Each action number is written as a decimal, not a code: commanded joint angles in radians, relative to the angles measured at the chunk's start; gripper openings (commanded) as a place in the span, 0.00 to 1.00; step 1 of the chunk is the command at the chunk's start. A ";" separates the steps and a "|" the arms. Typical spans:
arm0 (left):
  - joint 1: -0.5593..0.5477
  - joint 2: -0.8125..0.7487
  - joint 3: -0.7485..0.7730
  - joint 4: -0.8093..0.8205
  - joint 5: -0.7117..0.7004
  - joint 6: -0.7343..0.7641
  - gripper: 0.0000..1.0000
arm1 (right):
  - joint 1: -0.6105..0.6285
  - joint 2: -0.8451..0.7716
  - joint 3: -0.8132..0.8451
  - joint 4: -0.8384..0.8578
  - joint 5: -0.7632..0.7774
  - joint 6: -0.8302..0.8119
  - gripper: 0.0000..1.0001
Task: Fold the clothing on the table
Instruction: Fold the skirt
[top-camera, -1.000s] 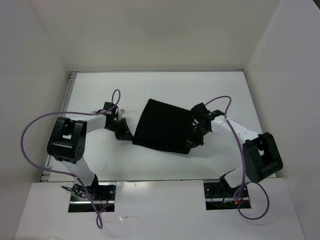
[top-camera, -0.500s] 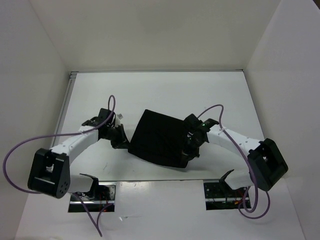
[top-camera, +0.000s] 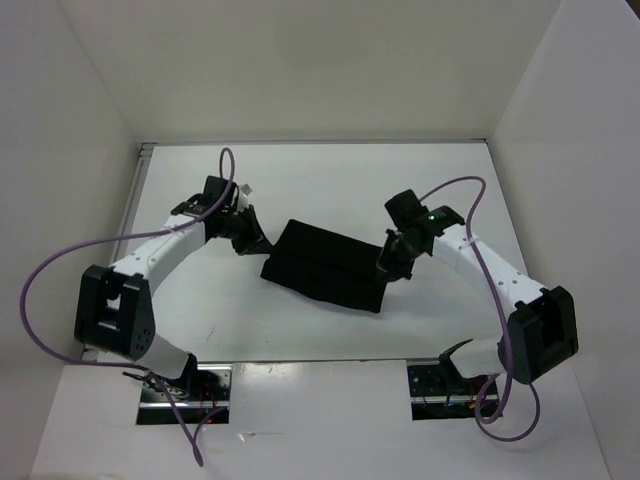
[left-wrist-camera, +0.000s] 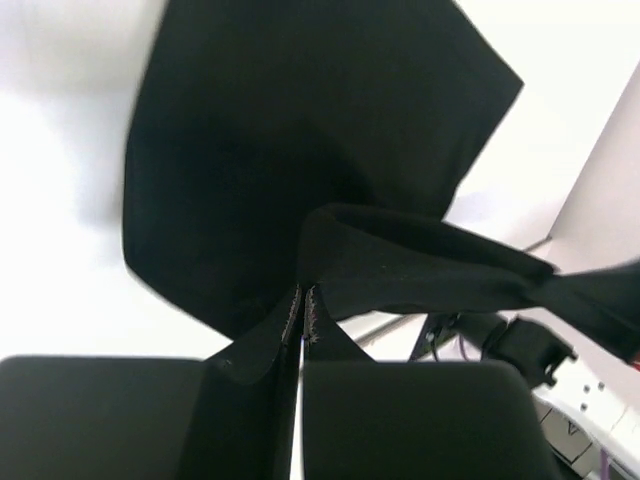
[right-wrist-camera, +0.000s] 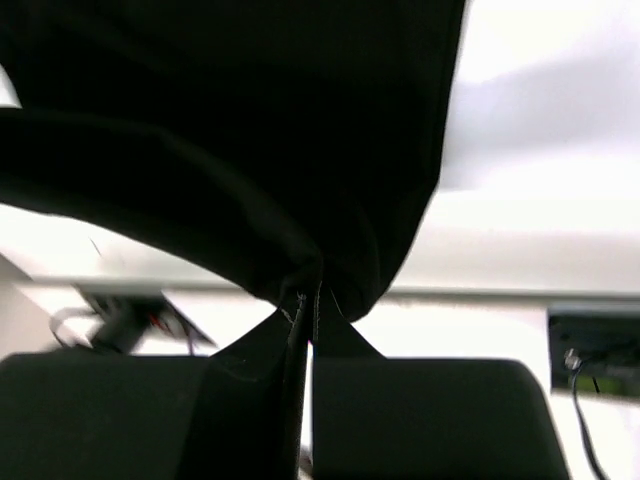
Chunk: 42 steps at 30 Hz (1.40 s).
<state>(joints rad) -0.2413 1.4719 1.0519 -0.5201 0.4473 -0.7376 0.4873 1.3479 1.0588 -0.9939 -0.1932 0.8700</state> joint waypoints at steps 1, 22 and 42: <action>-0.001 0.095 0.111 0.058 -0.027 -0.006 0.00 | -0.079 0.023 0.092 -0.043 0.106 -0.066 0.01; 0.008 0.472 0.422 0.081 -0.147 0.053 0.00 | -0.251 0.307 0.245 0.133 0.146 -0.184 0.00; 0.017 0.625 0.540 0.123 -0.165 0.026 0.08 | -0.289 0.517 0.332 0.244 0.187 -0.212 0.17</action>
<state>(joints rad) -0.2440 2.0846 1.5444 -0.4324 0.3317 -0.7120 0.2192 1.8549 1.3182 -0.7845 -0.0734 0.6838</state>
